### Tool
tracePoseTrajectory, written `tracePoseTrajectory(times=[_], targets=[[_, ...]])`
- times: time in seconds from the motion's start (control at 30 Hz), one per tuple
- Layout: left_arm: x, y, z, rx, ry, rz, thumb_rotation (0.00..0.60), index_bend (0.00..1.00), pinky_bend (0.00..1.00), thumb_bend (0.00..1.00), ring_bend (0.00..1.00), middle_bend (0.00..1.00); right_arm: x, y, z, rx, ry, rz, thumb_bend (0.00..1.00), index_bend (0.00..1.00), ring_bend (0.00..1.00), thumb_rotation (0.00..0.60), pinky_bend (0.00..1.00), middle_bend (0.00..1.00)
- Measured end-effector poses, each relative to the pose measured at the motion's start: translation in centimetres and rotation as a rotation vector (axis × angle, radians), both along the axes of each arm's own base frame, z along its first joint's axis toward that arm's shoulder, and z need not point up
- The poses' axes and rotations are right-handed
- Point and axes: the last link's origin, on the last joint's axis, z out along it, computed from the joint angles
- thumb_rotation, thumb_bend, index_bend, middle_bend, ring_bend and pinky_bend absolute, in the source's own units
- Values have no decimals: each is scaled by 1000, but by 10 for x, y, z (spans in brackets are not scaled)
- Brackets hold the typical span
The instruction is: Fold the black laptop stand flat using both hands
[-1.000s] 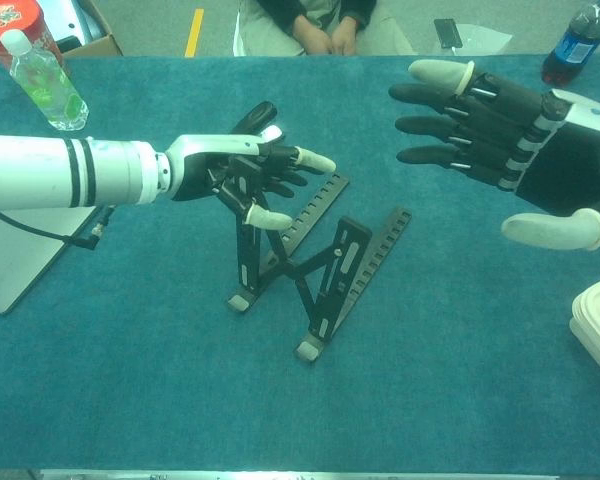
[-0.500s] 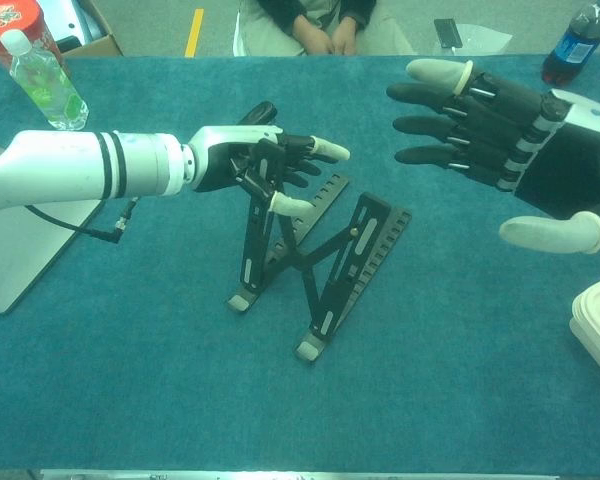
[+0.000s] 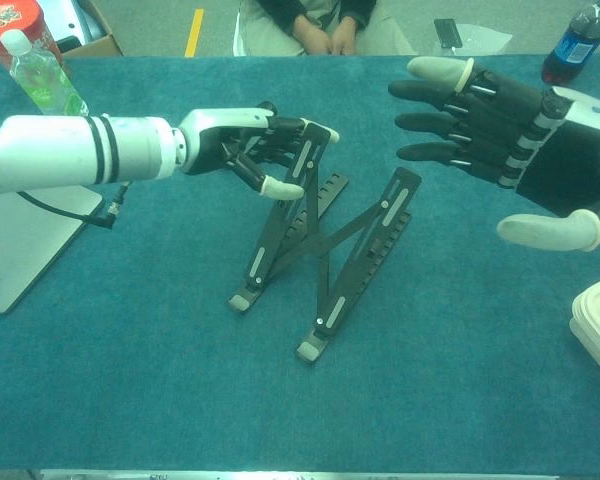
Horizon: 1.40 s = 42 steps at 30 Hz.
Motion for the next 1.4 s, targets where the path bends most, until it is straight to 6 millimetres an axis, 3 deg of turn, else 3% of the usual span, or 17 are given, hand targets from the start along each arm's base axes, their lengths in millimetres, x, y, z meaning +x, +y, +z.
tracePoseTrajectory(times=[0.6,0.83,1.1,1.4], targets=[[-21,0,38,135,-16,-20,600,66,3,294,0,0,6,-3,-1,-13,17,15,186,0,0,600,78,6],[-25,-3,35,91,-3,13,595,67,3,293,0,0,6,-1,-1,-13,19,13,186,0,0,600,78,6],[-34,-13,25,-17,100,16,501,88,25,294,0,55,7,-1,-1,-13,19,16,186,0,0,600,78,6],[-44,-21,18,-90,163,27,488,101,33,293,11,116,7,-2,-2,-12,15,15,186,0,0,600,79,6]])
